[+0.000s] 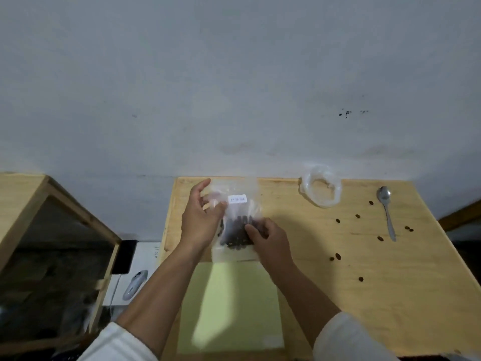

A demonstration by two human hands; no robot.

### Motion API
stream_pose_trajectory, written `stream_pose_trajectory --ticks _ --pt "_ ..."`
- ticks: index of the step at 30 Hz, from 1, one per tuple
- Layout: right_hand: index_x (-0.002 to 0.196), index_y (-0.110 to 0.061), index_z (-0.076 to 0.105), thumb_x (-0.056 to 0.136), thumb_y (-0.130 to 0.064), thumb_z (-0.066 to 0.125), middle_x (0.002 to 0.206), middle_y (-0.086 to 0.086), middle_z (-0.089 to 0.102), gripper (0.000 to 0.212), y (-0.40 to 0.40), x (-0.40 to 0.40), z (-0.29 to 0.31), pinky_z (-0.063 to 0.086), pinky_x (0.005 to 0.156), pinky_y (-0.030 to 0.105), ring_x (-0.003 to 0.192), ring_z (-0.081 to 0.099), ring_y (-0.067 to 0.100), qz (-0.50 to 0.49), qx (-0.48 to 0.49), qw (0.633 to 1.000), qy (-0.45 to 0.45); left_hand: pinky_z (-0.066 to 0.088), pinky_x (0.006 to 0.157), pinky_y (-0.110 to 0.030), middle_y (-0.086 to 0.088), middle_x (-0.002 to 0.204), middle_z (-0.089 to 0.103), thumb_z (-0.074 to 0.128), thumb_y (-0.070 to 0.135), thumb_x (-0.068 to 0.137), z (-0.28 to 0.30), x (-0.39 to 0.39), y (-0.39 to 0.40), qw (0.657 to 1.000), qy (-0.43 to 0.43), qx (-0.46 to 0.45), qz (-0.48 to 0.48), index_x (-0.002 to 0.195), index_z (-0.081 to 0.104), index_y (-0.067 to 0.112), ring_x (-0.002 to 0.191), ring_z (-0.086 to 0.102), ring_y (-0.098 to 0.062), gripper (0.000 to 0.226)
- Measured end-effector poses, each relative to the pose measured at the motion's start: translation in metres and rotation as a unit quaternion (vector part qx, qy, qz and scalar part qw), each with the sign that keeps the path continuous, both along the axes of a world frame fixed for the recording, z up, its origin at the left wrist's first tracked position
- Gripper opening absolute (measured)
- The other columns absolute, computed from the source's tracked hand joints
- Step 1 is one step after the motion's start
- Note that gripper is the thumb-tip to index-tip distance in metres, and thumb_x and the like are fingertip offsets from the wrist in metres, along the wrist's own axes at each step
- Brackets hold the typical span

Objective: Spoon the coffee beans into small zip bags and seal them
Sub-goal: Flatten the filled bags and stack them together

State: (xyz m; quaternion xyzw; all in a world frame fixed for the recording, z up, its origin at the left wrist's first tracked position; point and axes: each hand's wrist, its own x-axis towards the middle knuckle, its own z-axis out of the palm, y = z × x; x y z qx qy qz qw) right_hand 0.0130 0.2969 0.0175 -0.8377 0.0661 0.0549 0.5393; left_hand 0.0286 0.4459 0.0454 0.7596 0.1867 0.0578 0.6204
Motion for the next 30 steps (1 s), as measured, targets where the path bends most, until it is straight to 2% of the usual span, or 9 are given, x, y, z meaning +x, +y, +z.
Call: stream_pose_trajectory --ticks 2,4,7,11,15,19,22,27,30 --pt "0.069 -0.021 0.049 0.087 -0.017 0.062 0.066 -0.004 0.051 0.022 -0.002 0.021 -0.003 0.036 0.052 0.008 0.062 0.048 0.009 -0.008 -0.018 1.0 0.013 0.045 0.076 -0.017 0.007 0.116 0.059 0.067 0.016 0.083 -0.009 0.013 -0.005 0.999 0.034 0.029 0.013 0.129 0.047 0.032 0.095 0.06 -0.009 0.053" --pt "0.086 -0.017 0.055 0.087 -0.017 0.061 0.073 -0.003 0.051 0.006 -0.001 0.038 -0.011 0.034 0.055 0.01 0.069 0.049 0.014 0.005 -0.027 0.999 0.035 0.043 0.085 -0.017 0.005 0.122 0.061 0.067 0.017 0.083 -0.023 0.023 -0.008 0.992 0.062 0.112 0.006 0.128 0.052 0.024 0.102 0.06 -0.012 0.049" --pt "0.123 -0.01 0.052 0.087 -0.02 0.06 0.091 0.005 0.055 0.038 0.006 0.058 -0.028 0.035 0.068 0.021 0.081 0.049 0.017 0.022 -0.078 0.995 0.056 0.032 0.093 -0.01 -0.003 0.132 0.057 0.063 0.016 0.086 -0.044 0.033 -0.012 0.981 0.105 0.165 0.002 0.132 0.052 0.012 0.117 0.055 -0.016 0.047" --pt "0.119 -0.006 0.052 0.087 -0.018 0.058 0.102 0.011 0.047 0.034 0.01 0.065 -0.042 0.031 0.057 0.005 0.078 0.039 0.013 0.074 -0.147 0.986 0.032 0.026 0.111 -0.024 -0.007 0.149 0.035 0.055 0.017 0.092 -0.064 0.035 -0.014 0.961 0.143 0.233 -0.034 0.134 0.047 0.005 0.133 0.039 -0.024 0.044" --pt "0.13 -0.007 0.045 0.091 -0.017 0.054 0.113 0.01 0.04 0.041 0.01 0.062 -0.05 0.03 0.068 0.01 0.086 0.041 0.014 0.125 -0.186 0.974 0.008 0.022 0.109 -0.02 -0.016 0.138 0.049 0.05 0.011 0.093 -0.074 0.029 -0.015 0.94 0.092 0.32 -0.07 0.127 0.053 -0.001 0.133 0.039 -0.024 0.036" --pt "0.106 -0.004 0.064 0.085 -0.019 0.052 0.113 0.018 0.057 0.028 0.013 0.057 -0.056 0.05 0.072 0.03 0.097 0.057 0.031 0.146 -0.299 0.939 -0.086 0.02 0.113 -0.026 -0.017 0.137 0.048 0.044 0.014 0.097 -0.083 0.026 -0.016 0.917 0.074 0.378 -0.101 0.129 0.051 -0.002 0.135 0.035 -0.029 0.036" --pt "0.09 -0.006 0.067 0.08 -0.025 0.041 0.097 0.011 0.065 0.033 0.014 0.055 -0.053 0.053 0.064 0.031 0.087 0.063 0.028 0.2 -0.359 0.905 -0.108 0.02 0.115 -0.028 -0.012 0.14 0.045 0.036 0.023 0.099 -0.085 0.025 -0.014 0.899 0.082 0.409 -0.13 0.132 0.047 0.004 0.137 0.031 -0.025 0.04" --pt "0.086 -0.006 0.065 0.078 -0.027 0.039 0.085 0.01 0.066 0.034 0.011 0.05 -0.047 0.052 0.065 0.031 0.082 0.062 0.028 0.22 -0.421 0.874 -0.102 0.021 0.113 -0.029 -0.008 0.139 0.044 0.036 0.025 0.098 -0.071 0.025 -0.009 0.881 0.059 0.44 -0.161 0.131 0.046 0.008 0.134 0.032 -0.023 0.039" --pt "0.098 -0.004 0.065 0.087 -0.027 0.029 0.098 0.013 0.065 0.044 0.005 0.041 -0.048 0.048 0.079 0.034 0.095 0.057 0.03 0.235 -0.454 0.857 -0.068 0.023 0.112 -0.031 -0.009 0.139 0.044 0.042 0.021 0.096 -0.06 0.018 -0.011 0.887 0.027 0.429 -0.169 0.132 0.046 0.008 0.135 0.031 -0.024 0.038"
